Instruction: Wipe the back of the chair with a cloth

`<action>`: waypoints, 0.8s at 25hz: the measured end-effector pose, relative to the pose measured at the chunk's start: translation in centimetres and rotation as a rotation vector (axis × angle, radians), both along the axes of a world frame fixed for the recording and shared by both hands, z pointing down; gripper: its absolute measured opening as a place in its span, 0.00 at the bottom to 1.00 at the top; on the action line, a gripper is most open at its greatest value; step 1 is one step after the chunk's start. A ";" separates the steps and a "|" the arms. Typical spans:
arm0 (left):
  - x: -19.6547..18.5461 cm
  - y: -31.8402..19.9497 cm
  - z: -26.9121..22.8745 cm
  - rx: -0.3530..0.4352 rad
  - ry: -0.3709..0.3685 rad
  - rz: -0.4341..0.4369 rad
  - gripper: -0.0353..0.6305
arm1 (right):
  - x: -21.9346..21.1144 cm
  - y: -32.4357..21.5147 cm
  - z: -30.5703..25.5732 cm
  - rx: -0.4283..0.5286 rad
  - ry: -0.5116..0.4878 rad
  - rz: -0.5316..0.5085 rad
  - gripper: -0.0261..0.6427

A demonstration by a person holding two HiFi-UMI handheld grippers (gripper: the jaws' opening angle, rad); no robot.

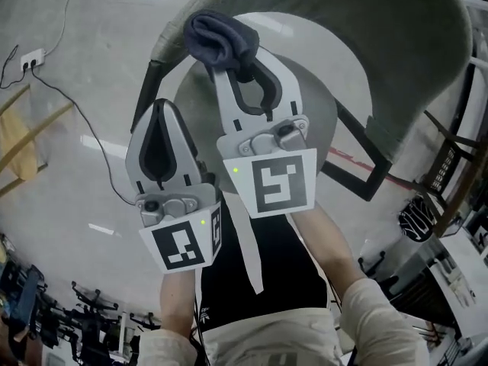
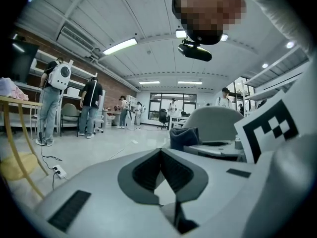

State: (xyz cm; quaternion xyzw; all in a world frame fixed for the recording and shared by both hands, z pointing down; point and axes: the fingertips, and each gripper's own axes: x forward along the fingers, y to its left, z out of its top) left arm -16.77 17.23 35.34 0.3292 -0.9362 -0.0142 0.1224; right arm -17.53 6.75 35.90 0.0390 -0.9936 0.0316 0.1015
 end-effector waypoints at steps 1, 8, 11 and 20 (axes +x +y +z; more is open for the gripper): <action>-0.1 0.2 -0.1 0.004 -0.003 -0.011 0.08 | -0.1 0.5 0.2 0.001 0.003 -0.017 0.13; -0.3 1.0 -1.2 0.028 -0.016 -0.026 0.08 | 0.0 3.6 1.2 -0.034 0.042 -0.115 0.13; -0.5 1.0 -1.4 0.025 -0.032 -0.015 0.08 | -0.4 4.6 1.5 -0.028 0.044 -0.153 0.13; -0.5 0.9 -1.0 0.023 -0.019 -0.018 0.08 | -1.3 3.6 2.3 0.047 0.060 -0.142 0.13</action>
